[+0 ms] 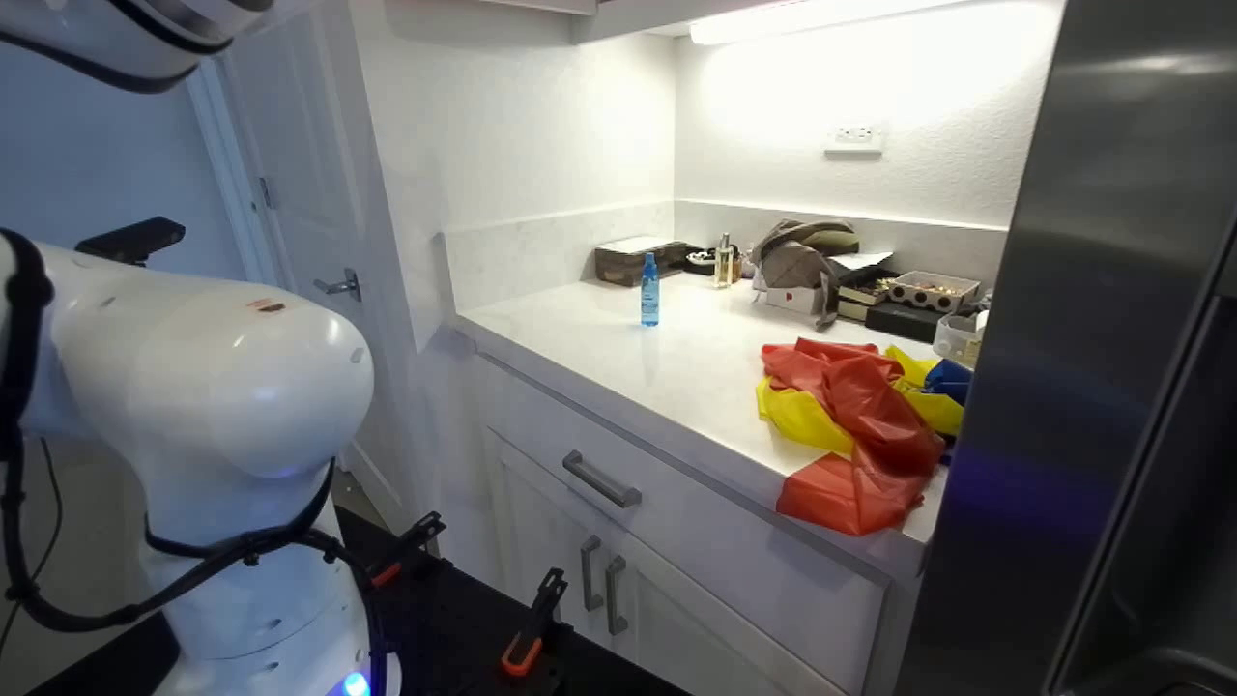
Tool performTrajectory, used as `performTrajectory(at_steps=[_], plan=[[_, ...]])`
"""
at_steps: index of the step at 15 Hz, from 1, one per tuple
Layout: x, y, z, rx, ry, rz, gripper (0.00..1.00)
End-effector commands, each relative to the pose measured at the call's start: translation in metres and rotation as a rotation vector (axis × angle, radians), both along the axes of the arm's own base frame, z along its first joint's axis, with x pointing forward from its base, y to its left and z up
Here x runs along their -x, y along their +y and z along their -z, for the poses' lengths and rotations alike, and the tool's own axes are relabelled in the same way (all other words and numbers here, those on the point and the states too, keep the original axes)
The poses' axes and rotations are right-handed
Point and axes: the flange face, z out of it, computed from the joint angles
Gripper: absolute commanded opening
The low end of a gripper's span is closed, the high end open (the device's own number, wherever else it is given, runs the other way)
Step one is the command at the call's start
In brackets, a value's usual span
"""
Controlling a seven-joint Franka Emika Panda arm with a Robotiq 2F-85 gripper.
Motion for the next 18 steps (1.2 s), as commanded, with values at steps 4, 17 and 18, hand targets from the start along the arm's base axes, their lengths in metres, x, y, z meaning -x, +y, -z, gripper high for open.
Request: performTrajectory(at_steps=[4,17,18], plan=[[-0.023,0.006,0.007,-0.007,0.032,0.023,1.0],[-0.041,0.012,-0.024,-0.07,-0.049,0.147,1.0],[-0.044,0.019,-0.029,-0.072,-0.051,0.147,1.0]])
